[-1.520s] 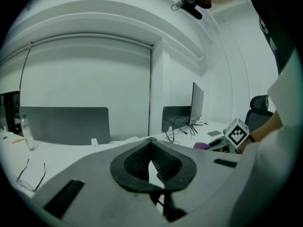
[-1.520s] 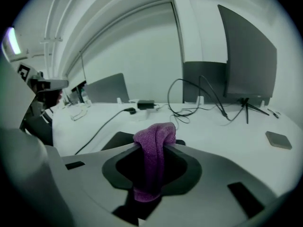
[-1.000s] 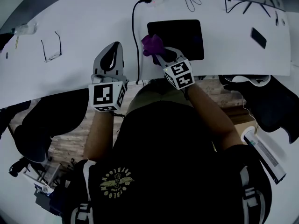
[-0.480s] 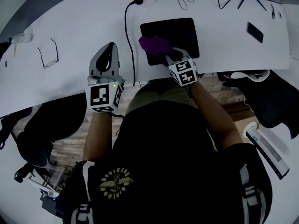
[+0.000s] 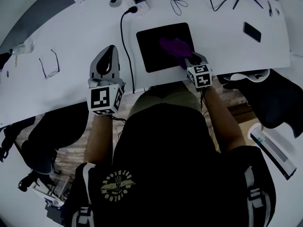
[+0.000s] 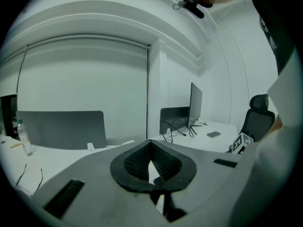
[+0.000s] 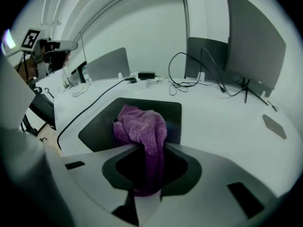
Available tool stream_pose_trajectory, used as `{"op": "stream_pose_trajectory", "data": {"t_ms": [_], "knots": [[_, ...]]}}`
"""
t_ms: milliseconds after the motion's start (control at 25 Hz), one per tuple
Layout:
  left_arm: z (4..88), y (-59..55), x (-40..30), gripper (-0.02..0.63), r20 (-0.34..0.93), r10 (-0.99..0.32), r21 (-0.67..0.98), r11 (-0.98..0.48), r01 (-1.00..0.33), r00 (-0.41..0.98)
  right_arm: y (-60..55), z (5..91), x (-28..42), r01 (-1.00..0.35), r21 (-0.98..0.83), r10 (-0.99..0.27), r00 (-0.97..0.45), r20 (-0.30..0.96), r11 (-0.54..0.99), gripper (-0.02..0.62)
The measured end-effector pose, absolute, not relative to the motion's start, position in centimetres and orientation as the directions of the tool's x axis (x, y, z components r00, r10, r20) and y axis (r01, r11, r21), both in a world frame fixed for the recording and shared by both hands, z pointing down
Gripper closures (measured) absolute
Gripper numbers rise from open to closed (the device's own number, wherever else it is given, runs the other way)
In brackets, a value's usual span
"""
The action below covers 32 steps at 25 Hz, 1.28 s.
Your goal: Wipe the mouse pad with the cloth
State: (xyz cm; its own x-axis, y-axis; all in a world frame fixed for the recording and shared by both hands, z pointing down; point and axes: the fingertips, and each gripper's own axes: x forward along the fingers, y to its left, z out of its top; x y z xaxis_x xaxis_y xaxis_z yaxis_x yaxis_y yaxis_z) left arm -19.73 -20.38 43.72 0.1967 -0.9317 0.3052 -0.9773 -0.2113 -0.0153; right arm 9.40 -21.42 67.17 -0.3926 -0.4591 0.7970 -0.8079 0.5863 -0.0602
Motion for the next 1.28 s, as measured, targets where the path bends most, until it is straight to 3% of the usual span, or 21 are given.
{"op": "stream_pose_trajectory", "data": {"t_ms": [200,600,960,1280], "knots": [[41.4,-20.8,-18.8,0.604,0.272,-0.937,-0.012,-0.233,-0.972,0.221,-22.3,65.7,12.6,-0.84,-0.065,-0.479,-0.369,0.796,0.539,0.505],[35.2,-20.6,-19.1,0.604,0.204,-0.956,-0.041,-0.223,-0.974,0.211,-23.5,54.0,8.8,-0.776,-0.189,-0.554,-0.576,0.601,0.602,0.506],[28.0,-19.3,-20.9,0.604,0.117,-0.98,-0.108,-0.177,-0.978,0.164,-25.5,39.1,7.3,-0.728,-0.164,-0.656,-0.676,0.336,0.666,0.506],[21.5,-17.3,-20.7,0.604,-0.001,-0.981,-0.151,-0.191,-0.97,0.193,-24.7,26.8,8.0,-0.766,-0.054,-0.76,-0.643,0.096,0.641,0.508]]}}
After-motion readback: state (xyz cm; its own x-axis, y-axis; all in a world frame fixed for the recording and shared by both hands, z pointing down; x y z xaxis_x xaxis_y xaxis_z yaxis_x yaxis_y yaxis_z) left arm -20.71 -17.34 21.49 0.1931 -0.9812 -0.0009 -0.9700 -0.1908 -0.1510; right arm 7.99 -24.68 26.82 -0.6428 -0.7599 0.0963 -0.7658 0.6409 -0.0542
